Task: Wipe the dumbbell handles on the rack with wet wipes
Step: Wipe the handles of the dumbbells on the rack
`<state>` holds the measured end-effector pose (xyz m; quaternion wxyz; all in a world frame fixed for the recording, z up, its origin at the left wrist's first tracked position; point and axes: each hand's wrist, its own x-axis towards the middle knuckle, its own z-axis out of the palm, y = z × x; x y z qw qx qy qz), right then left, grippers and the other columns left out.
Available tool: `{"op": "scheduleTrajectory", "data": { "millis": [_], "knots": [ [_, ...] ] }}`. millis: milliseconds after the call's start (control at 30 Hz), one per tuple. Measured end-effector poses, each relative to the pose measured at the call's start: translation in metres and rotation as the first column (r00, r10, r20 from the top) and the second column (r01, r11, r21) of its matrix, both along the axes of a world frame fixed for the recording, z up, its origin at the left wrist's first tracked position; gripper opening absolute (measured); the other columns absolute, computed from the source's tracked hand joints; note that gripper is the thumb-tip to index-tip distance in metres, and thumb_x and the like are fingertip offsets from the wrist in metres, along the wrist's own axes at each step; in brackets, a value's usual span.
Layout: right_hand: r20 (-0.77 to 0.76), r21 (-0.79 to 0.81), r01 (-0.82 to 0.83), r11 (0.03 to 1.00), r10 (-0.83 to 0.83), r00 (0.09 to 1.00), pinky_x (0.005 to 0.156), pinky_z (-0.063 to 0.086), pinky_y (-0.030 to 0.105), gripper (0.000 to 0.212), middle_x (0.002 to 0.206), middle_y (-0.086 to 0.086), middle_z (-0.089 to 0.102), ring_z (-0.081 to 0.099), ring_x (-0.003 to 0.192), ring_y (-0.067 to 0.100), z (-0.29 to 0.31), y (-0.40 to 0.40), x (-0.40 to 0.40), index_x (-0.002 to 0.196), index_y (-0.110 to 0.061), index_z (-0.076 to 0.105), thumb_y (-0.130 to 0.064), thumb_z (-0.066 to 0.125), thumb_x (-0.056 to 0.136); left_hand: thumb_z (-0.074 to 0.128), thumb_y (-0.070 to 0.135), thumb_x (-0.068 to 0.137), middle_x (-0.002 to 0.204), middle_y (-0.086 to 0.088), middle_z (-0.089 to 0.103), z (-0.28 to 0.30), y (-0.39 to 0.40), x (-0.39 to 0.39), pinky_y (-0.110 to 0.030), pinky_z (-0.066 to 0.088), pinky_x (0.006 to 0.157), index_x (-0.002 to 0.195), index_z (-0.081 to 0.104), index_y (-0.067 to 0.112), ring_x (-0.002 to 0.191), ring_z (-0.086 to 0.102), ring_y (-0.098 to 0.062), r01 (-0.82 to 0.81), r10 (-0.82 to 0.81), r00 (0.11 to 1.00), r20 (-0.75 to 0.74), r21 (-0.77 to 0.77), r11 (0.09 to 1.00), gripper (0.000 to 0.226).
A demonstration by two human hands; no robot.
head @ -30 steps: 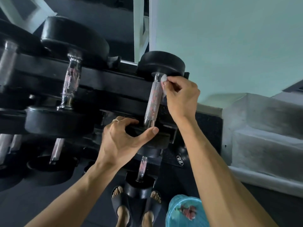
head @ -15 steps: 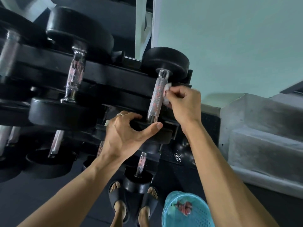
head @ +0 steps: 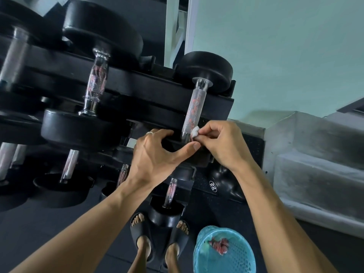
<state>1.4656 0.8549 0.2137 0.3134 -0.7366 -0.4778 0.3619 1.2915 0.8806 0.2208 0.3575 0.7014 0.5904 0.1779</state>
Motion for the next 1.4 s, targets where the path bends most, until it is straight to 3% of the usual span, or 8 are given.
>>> {"op": "scheduleTrajectory", "data": {
  "millis": [167,367,567,767,967,1133,1233,1400],
  "knots": [
    [-0.256,0.112,0.311,0.944,-0.275,0.927,0.071,0.059,0.020,0.010,0.087,-0.002,0.075,0.073,0.076,0.005,0.007,0.035,0.000,0.089,-0.016,0.073,-0.006,0.075,0.086,0.057,0.083,0.059,0.124,-0.002,0.068,-0.001,0.001,-0.003,-0.017,0.039,0.093,0.122,0.069,0.013,0.120,0.059,-0.013,0.008,-0.008,1.000,0.022,-0.013,1.000,0.095],
    [-0.132,0.055,0.166,0.985,-0.158,0.979,0.069,0.054,0.012,0.017,0.082,-0.014,0.073,0.069,0.075,-0.004,0.001,0.000,-0.014,0.083,-0.027,0.074,-0.010,0.075,0.086,0.052,0.092,0.055,0.120,0.001,0.069,-0.004,0.004,-0.005,-0.016,0.041,0.093,0.120,0.070,0.016,0.115,0.061,-0.011,0.011,-0.011,1.000,0.018,-0.011,1.000,0.101],
    [-0.461,0.088,0.491,0.867,-0.402,0.792,0.084,0.061,0.037,0.023,0.090,-0.003,0.077,0.074,0.088,0.016,0.000,0.066,0.000,0.092,-0.026,0.078,-0.004,0.069,0.090,0.053,0.092,0.057,0.122,0.003,0.068,-0.007,0.007,-0.010,-0.007,0.036,0.089,0.120,0.069,0.018,0.118,0.058,-0.007,0.021,-0.020,0.999,0.030,-0.033,0.999,0.099],
    [-0.383,-0.021,0.208,0.978,-0.200,0.902,0.068,0.059,0.022,0.019,0.076,-0.001,0.076,0.072,0.069,0.009,0.004,0.015,-0.004,0.093,-0.015,0.079,0.001,0.068,0.090,0.052,0.090,0.057,0.119,0.008,0.068,-0.008,0.010,-0.012,-0.001,0.032,0.084,0.119,0.070,0.020,0.109,0.053,0.003,0.035,-0.033,0.999,0.041,-0.039,0.999,0.095],
    [-0.611,-0.018,0.493,0.870,-0.399,0.684,0.085,0.060,0.044,0.018,0.099,0.013,0.076,0.073,0.093,0.027,-0.008,0.074,0.003,0.100,-0.011,0.078,-0.001,0.066,0.091,0.048,0.091,0.060,0.116,0.006,0.070,-0.012,0.013,-0.014,-0.023,0.048,0.096,0.117,0.071,0.019,0.113,0.062,-0.007,0.061,-0.060,0.998,0.017,-0.028,0.998,0.094],
    [-0.541,-0.106,0.148,0.983,-0.182,0.821,0.070,0.057,0.031,0.026,0.083,0.011,0.077,0.072,0.077,0.021,-0.013,0.021,0.001,0.081,-0.018,0.078,0.001,0.064,0.091,0.046,0.091,0.062,0.115,0.007,0.071,-0.010,0.013,-0.015,-0.031,0.052,0.097,0.117,0.071,0.020,0.111,0.063,-0.008,0.064,-0.063,0.998,0.016,-0.032,0.997,0.093],
    [-0.602,-0.071,0.234,0.970,-0.229,0.765,0.075,0.059,0.033,0.025,0.099,0.024,0.074,0.072,0.088,0.036,-0.015,0.049,0.010,0.096,-0.008,0.077,0.005,0.055,0.095,0.047,0.091,0.063,0.115,0.007,0.071,-0.011,0.014,-0.014,-0.034,0.052,0.097,0.117,0.071,0.020,0.111,0.063,-0.008,0.068,-0.067,0.998,0.018,-0.040,0.997,0.093],
    [-0.630,-0.132,0.067,0.989,-0.136,0.765,0.061,0.052,0.023,0.028,0.079,0.002,0.076,0.070,0.071,0.012,-0.021,0.040,0.003,0.101,-0.003,0.072,0.008,0.047,0.097,0.047,0.089,0.063,0.102,0.017,0.068,-0.005,0.012,-0.013,-0.020,0.050,0.091,0.114,0.072,0.020,0.103,0.063,-0.002,0.087,-0.087,0.996,0.020,-0.044,0.995,0.090]
  ]
}}
